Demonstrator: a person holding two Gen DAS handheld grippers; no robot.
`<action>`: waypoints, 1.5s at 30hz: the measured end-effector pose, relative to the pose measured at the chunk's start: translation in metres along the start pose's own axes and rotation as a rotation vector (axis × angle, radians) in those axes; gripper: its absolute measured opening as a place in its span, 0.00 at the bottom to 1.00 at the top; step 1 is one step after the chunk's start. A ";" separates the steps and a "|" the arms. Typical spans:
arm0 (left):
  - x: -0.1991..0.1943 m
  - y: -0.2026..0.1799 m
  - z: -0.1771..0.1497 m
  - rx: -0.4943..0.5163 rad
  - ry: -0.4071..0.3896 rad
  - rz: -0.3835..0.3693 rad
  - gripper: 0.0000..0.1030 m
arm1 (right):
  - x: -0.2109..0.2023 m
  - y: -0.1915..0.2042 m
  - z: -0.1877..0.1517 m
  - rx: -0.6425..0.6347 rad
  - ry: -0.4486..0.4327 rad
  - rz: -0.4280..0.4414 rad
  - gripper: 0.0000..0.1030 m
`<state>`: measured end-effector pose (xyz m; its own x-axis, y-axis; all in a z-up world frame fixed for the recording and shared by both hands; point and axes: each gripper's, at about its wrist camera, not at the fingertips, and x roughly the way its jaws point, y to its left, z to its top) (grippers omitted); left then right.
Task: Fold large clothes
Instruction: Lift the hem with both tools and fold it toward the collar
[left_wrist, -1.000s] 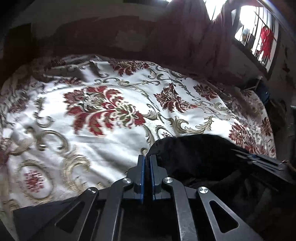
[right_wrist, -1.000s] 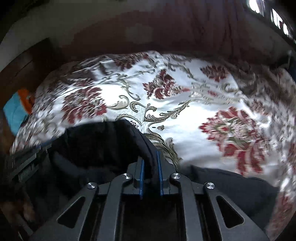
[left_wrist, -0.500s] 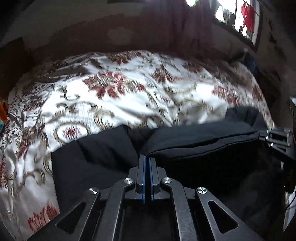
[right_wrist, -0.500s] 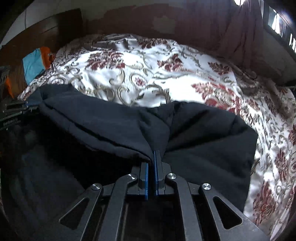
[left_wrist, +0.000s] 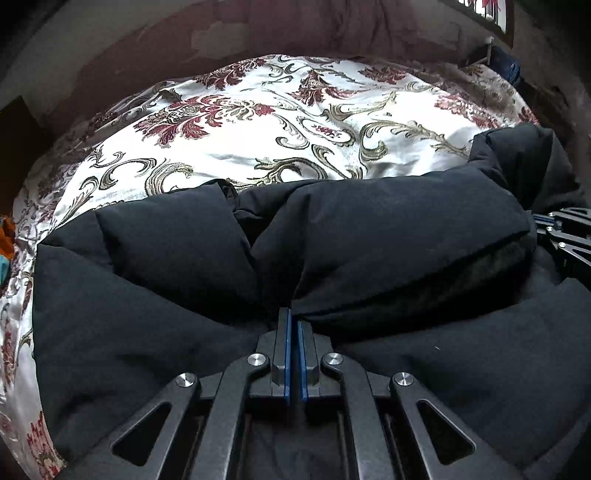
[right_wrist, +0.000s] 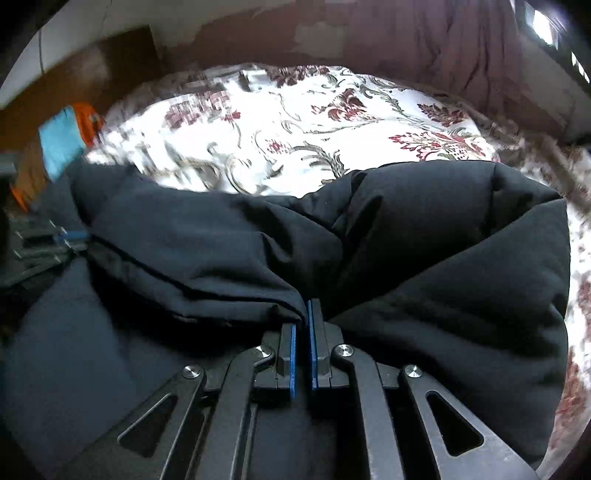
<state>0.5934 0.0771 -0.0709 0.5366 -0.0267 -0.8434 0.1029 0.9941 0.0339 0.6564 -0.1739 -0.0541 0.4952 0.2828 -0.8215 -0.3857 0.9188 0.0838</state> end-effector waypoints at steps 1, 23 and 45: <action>-0.002 0.001 -0.001 -0.003 -0.003 -0.005 0.05 | -0.007 -0.006 -0.001 0.037 -0.001 0.032 0.10; -0.045 0.014 0.079 -0.206 -0.202 -0.302 0.45 | 0.017 0.029 0.045 0.054 0.089 0.225 0.15; 0.057 -0.061 0.046 0.142 0.067 -0.106 0.08 | 0.111 0.047 0.021 -0.015 0.191 0.129 0.00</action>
<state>0.6560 0.0100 -0.0961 0.4603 -0.1190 -0.8797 0.2757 0.9611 0.0142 0.7095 -0.0937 -0.1292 0.2855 0.3392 -0.8964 -0.4484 0.8739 0.1879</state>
